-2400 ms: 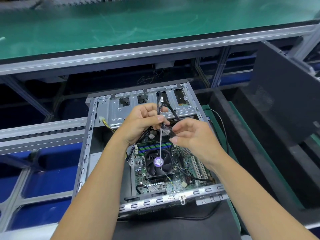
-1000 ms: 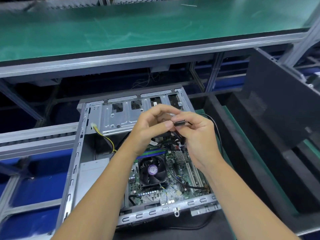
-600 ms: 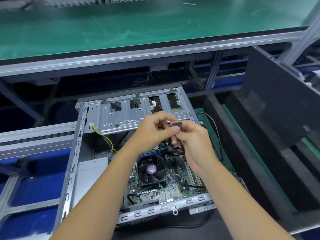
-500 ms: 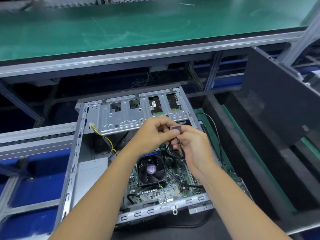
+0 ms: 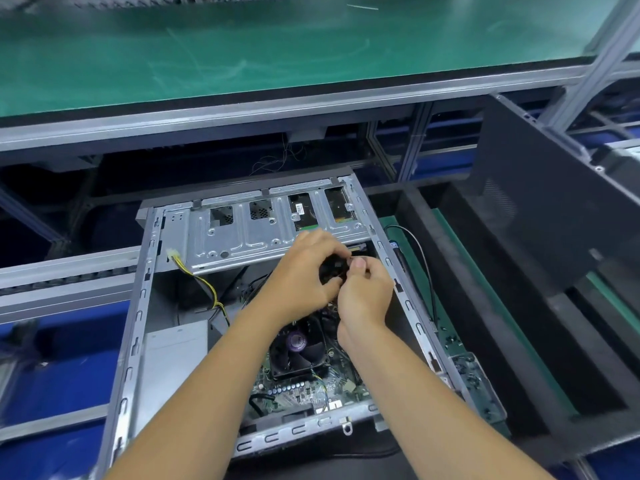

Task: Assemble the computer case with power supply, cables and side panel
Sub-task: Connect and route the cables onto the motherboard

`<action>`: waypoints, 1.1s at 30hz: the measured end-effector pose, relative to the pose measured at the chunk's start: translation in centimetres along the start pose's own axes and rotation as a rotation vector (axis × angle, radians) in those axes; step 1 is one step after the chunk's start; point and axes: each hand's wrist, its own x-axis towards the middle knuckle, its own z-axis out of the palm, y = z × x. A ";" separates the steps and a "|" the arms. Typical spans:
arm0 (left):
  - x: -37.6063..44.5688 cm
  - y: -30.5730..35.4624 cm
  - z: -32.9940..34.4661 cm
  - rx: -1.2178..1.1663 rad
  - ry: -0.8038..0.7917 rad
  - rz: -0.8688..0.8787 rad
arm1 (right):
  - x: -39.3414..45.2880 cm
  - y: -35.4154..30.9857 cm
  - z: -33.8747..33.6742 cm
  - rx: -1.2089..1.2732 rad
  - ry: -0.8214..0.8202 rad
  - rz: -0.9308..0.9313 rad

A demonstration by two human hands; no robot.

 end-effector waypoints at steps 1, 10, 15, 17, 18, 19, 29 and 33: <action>0.1 -0.1 0.3 0.042 0.026 0.005 | 0.1 0.1 0.2 0.005 0.019 -0.010; 0.4 -0.7 0.6 0.114 0.075 0.021 | 0.8 0.0 0.9 0.072 0.037 0.107; 0.6 -0.7 0.4 0.077 0.061 0.000 | 0.7 -0.7 0.5 0.183 -0.086 0.203; 0.6 -0.7 0.4 0.068 0.053 -0.007 | 0.5 -0.8 0.3 0.181 -0.111 0.202; 0.6 -0.7 0.3 0.066 0.052 -0.007 | 0.4 -0.8 0.2 0.160 -0.117 0.200; 0.6 -0.7 0.3 0.065 0.050 -0.006 | 0.3 -0.7 0.0 0.141 -0.127 0.203; 0.6 -0.7 0.2 0.052 0.048 -0.007 | -0.1 -0.4 -0.2 0.020 -0.035 0.016; 0.7 -0.8 0.2 0.045 0.057 -0.012 | 0.1 -0.7 0.9 0.131 0.030 0.101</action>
